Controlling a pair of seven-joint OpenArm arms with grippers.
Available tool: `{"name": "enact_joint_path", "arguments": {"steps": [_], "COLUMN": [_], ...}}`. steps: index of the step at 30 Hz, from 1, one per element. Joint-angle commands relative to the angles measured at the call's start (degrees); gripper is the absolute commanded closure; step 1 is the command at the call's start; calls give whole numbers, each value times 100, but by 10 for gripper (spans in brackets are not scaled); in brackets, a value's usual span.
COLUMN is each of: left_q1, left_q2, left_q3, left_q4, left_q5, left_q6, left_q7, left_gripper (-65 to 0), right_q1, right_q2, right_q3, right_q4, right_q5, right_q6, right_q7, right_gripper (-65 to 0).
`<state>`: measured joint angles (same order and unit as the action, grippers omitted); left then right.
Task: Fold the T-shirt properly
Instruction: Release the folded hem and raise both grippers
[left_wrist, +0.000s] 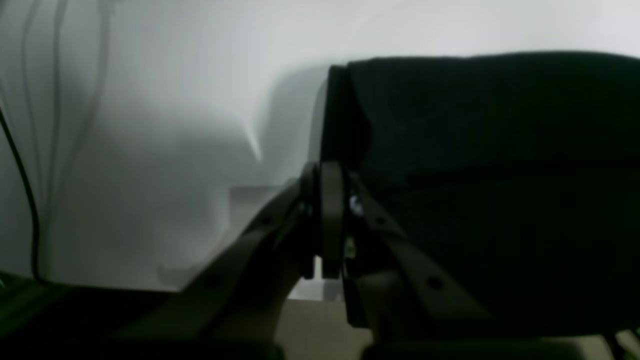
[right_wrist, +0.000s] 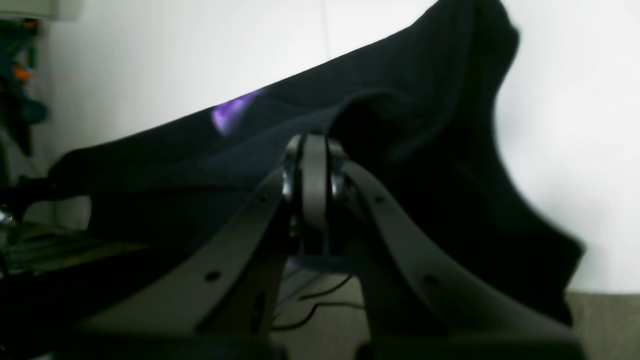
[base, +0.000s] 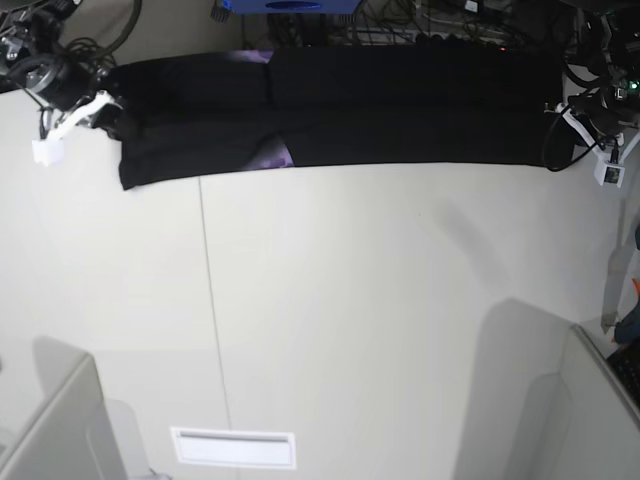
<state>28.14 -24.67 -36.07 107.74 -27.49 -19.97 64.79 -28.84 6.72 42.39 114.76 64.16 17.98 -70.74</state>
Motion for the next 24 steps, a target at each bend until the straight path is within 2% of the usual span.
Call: {"name": "enact_joint_path", "arguments": {"steps": [1, 8, 13, 15, 16, 18, 20, 21, 23, 24], "left_q1": [30, 144, 153, 153, 162, 276, 302, 302, 302, 302], "left_q2": [-105, -78, -96, -105, -105, -114, -114, -114, -105, -78], "left_q3": [-63, -1, -19, -45, -45, -54, -54, -54, -89, -168], "left_q4": [87, 70, 70, 70, 70, 78, 78, 78, 78, 87], "left_q5": [28, 72, 80, 89, 89, 89, 80, 80, 45, 19], "left_q6": [-12, -12, 5, 14, 14, 14, 14, 5, -3, -3], "left_q7": [-58, -75, -58, -58, -58, -66, -75, -84, -84, -84], "left_gripper": [0, 0, 0, 0, 0, -3, -169, -257, -403, -438], "right_q1": [-101, -118, -136, -153, -171, -224, -250, -259, -268, -268], "right_q2": [44, -140, -281, -290, -290, -290, -298, -298, -298, -298], "right_q3": [11, -6, 47, 47, 47, 55, 143, 196, 249, 258], "right_q4": [98, 54, 36, 36, 36, 36, 36, 36, 45, 54], "right_q5": [85, -917, -935, -935, -935, -926, -926, -926, -926, -917], "right_q6": [18, 53, 9, -105, -202, -281, -299, -316, -308, -290], "right_q7": [81, 54, 45, 45, 54, 89, 230, 300, 379, 423], "right_gripper": [0, 0, 0, 0, -48, -204, -294, -309, -299, -293]}}
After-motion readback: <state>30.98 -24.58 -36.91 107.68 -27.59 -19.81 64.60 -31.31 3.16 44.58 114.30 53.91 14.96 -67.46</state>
